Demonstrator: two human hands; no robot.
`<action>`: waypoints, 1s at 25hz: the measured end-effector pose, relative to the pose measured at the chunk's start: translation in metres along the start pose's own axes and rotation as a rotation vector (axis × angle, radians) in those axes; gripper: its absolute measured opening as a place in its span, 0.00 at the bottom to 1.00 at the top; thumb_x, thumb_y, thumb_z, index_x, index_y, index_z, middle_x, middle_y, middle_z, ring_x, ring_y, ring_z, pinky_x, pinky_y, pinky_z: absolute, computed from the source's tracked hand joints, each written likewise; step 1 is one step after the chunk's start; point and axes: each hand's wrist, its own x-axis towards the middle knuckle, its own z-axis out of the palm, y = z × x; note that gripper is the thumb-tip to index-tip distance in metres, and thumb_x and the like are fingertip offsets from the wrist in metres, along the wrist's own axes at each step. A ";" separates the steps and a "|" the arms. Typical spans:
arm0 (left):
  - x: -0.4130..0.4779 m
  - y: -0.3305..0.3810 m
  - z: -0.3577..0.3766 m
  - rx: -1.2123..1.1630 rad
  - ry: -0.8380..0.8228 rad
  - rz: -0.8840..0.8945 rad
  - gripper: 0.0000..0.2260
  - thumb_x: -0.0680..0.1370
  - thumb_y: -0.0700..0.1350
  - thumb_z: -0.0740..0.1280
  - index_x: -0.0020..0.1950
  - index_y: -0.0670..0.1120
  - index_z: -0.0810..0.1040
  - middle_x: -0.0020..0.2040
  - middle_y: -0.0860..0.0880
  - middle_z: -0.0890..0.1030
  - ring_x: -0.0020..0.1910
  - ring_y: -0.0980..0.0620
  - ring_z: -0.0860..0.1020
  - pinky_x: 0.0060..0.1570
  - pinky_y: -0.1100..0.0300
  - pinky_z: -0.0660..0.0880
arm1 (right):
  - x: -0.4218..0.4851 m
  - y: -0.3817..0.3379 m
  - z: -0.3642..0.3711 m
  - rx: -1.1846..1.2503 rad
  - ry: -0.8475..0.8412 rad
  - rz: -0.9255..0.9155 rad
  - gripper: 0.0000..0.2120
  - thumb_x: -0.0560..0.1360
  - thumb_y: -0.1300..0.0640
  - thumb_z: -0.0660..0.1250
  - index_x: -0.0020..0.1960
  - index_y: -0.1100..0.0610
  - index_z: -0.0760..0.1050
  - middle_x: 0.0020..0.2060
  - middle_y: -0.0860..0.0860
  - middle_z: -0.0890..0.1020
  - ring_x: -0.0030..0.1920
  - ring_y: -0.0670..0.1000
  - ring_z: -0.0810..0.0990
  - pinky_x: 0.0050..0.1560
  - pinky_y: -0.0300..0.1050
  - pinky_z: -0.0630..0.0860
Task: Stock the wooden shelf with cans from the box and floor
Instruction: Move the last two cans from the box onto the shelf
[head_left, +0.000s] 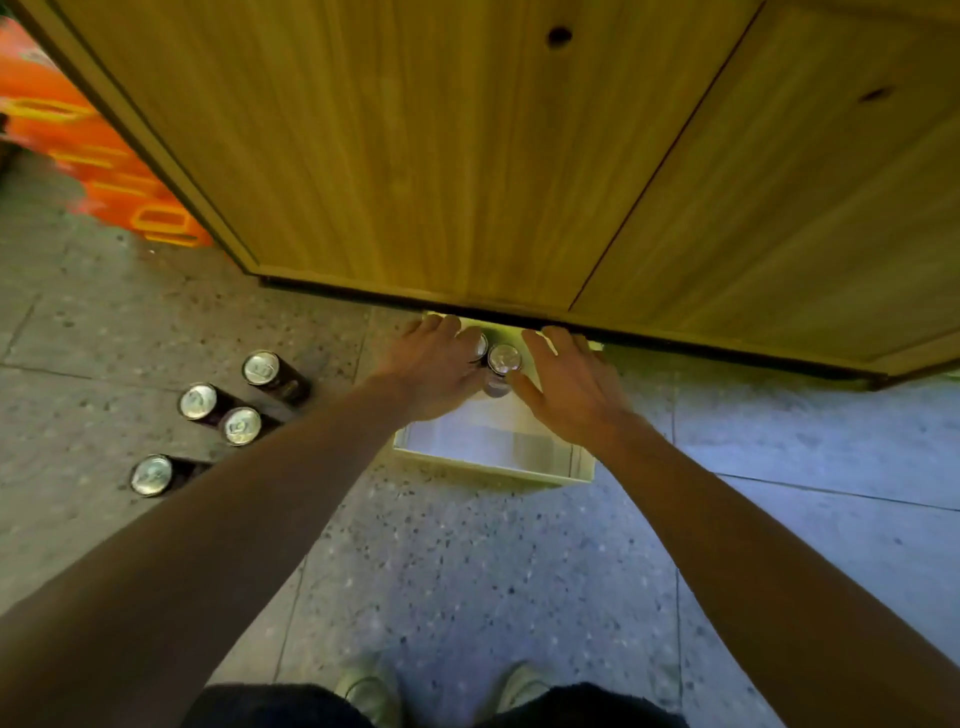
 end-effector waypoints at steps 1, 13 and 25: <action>0.011 -0.005 0.028 -0.011 0.007 -0.006 0.27 0.81 0.60 0.58 0.74 0.46 0.67 0.69 0.41 0.74 0.69 0.39 0.71 0.67 0.46 0.68 | 0.006 0.004 0.030 0.015 -0.003 0.011 0.29 0.81 0.38 0.56 0.76 0.53 0.64 0.71 0.56 0.70 0.67 0.61 0.72 0.58 0.58 0.75; 0.070 -0.016 0.131 -0.203 0.326 -0.112 0.24 0.78 0.50 0.67 0.71 0.42 0.68 0.61 0.39 0.76 0.60 0.35 0.75 0.55 0.44 0.72 | 0.058 0.011 0.144 0.238 0.181 0.161 0.28 0.77 0.37 0.65 0.61 0.60 0.71 0.55 0.58 0.78 0.56 0.61 0.78 0.41 0.49 0.71; 0.097 -0.012 0.158 -0.688 0.634 -0.184 0.19 0.71 0.39 0.71 0.58 0.42 0.68 0.53 0.44 0.79 0.48 0.41 0.78 0.40 0.51 0.71 | 0.077 -0.001 0.166 0.630 0.381 0.268 0.28 0.73 0.42 0.74 0.62 0.59 0.69 0.58 0.57 0.81 0.55 0.62 0.81 0.46 0.57 0.79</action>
